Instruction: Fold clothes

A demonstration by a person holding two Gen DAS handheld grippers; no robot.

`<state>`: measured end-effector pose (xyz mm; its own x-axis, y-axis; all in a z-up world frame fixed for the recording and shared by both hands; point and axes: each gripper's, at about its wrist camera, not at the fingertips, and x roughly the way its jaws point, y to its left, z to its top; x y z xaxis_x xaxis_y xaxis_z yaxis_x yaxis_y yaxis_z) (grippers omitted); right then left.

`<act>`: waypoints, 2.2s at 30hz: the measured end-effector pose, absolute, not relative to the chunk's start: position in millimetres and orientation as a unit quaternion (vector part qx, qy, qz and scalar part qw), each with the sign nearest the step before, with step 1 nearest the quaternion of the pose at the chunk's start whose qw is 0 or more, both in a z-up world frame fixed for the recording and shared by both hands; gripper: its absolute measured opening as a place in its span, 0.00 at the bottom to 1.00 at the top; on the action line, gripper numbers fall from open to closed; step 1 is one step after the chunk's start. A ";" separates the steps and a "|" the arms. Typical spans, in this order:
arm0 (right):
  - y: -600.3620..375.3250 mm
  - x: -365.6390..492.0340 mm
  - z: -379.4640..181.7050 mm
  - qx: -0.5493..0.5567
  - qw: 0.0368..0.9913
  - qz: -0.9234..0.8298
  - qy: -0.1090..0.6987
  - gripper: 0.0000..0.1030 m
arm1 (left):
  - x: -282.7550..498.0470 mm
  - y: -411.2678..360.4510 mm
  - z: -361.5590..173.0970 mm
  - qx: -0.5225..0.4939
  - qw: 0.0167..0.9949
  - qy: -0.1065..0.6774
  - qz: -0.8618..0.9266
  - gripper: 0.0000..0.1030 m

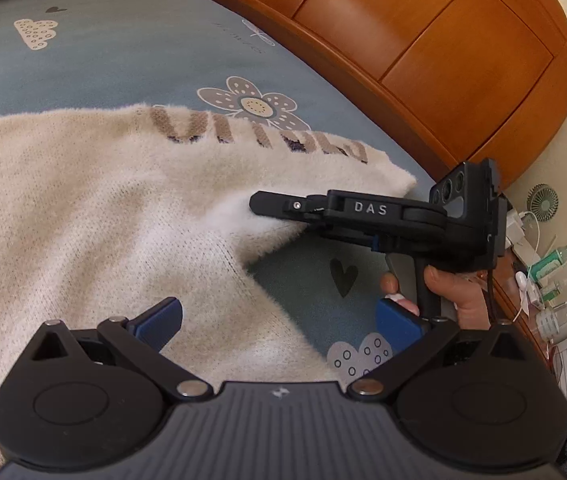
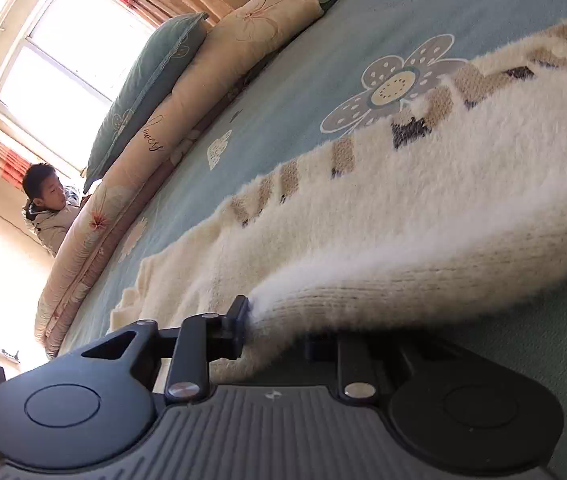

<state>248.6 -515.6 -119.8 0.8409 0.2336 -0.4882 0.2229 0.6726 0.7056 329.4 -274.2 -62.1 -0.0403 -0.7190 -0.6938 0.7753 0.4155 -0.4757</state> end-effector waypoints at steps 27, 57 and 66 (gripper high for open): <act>-520.4 226.2 -87.4 0.338 0.879 -0.032 0.336 0.64 | 273.8 -251.9 -71.8 0.066 0.716 0.464 -0.517 0.99; -668.0 192.7 -120.5 0.419 0.856 -0.224 0.204 0.24 | 262.7 -234.2 -96.3 0.016 0.713 0.469 -0.521 0.99; -637.2 162.4 -52.1 0.411 0.868 -0.221 0.169 0.62 | 264.5 -232.6 -87.3 0.014 0.717 0.475 -0.510 0.99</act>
<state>162.4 -637.2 -52.1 0.8449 -0.2452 -0.4754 0.5232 0.5642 0.6387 264.5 -232.6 -87.3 0.0287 -0.7179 -0.6955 0.7444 0.4797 -0.4645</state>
